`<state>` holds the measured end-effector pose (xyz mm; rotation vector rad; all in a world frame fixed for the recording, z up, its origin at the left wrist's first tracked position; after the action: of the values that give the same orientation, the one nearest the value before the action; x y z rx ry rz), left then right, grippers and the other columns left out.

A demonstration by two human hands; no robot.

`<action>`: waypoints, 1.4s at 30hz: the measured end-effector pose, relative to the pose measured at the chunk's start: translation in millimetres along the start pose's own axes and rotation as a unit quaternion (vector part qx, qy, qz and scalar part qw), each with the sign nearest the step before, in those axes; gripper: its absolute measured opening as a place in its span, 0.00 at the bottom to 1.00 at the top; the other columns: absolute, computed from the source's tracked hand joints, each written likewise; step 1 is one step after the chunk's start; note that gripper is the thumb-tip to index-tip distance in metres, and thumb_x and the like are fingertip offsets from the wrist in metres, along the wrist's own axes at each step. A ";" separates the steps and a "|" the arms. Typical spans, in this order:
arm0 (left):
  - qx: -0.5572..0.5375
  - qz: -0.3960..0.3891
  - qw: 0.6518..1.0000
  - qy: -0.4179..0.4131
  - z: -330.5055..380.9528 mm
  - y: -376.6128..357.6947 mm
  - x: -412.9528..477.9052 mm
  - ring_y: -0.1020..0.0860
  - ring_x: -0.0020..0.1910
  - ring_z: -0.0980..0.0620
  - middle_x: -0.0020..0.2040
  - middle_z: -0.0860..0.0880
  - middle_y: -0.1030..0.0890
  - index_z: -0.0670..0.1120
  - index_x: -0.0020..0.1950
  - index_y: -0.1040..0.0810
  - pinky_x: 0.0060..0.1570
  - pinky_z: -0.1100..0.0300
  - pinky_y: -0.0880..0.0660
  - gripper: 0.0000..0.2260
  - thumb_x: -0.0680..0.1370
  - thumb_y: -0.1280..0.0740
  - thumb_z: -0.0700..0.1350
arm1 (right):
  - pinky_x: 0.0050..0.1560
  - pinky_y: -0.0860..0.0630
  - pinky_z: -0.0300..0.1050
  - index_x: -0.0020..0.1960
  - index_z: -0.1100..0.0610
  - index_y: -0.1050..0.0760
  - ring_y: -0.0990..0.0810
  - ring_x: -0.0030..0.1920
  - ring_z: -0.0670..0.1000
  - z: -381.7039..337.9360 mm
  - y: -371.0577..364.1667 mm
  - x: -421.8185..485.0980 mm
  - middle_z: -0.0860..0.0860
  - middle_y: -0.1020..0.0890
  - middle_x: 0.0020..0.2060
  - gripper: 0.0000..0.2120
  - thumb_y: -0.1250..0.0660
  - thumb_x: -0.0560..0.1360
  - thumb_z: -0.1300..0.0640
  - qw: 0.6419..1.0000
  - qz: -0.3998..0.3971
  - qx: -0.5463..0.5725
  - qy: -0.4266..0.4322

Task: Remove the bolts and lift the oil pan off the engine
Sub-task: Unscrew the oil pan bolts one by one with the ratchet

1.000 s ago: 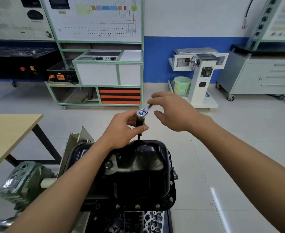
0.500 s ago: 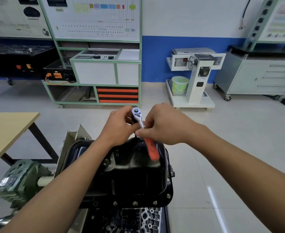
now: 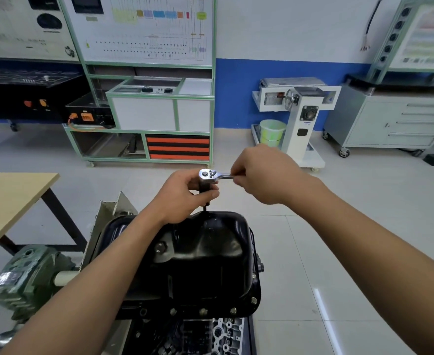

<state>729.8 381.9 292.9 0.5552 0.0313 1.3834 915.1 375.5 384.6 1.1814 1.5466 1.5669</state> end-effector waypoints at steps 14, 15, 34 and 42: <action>-0.016 0.005 1.000 0.007 2.2 0.5 0.3 0.16 0.42 0.49 0.43 0.46 0.15 0.50 0.49 0.17 0.50 0.47 0.17 0.08 0.75 0.24 0.38 | 0.62 0.27 0.53 0.71 0.53 0.29 0.31 0.69 0.57 5.4 -25.7 15.6 0.52 0.28 0.71 0.19 0.39 0.80 0.60 0.998 0.011 0.011 0.064; -0.013 0.010 1.000 0.006 2.9 -0.3 0.8 0.15 0.42 0.50 0.42 0.48 0.15 0.53 0.48 0.17 0.50 0.47 0.17 0.11 0.75 0.24 0.37 | 0.54 0.25 0.52 0.66 0.53 0.26 0.27 0.63 0.57 5.4 -22.0 12.3 0.51 0.24 0.64 0.15 0.39 0.81 0.58 0.998 0.025 -0.007 0.052; 0.035 0.050 0.996 -0.058 3.0 -4.8 0.1 0.24 0.33 0.64 0.35 0.59 0.19 0.53 0.42 0.22 0.37 0.72 0.29 0.16 0.63 0.39 0.34 | 0.29 0.38 0.42 0.23 0.55 0.31 0.30 0.26 0.49 -36.0 -30.9 -15.2 0.48 0.31 0.21 0.25 0.32 0.73 0.44 0.982 0.016 0.183 -0.039; 0.044 0.002 0.998 -0.054 -4.2 -4.3 1.7 0.17 0.42 0.54 0.44 0.55 0.16 0.56 0.52 0.19 0.40 0.58 0.21 0.09 0.75 0.26 0.44 | 0.34 0.32 0.44 0.37 0.53 0.21 0.24 0.36 0.56 -19.3 -10.9 -6.9 0.49 0.26 0.30 0.09 0.29 0.75 0.52 0.998 0.013 0.060 -0.012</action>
<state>732.7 384.6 288.1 0.7036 0.0034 1.3579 898.7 362.5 374.6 1.2864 1.6346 1.4878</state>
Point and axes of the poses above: each hand's wrist, its own x-axis towards the middle knuckle, its own y-axis out of the back of the hand, z = x × y, the point moved 2 cm from there along x, towards the middle knuckle
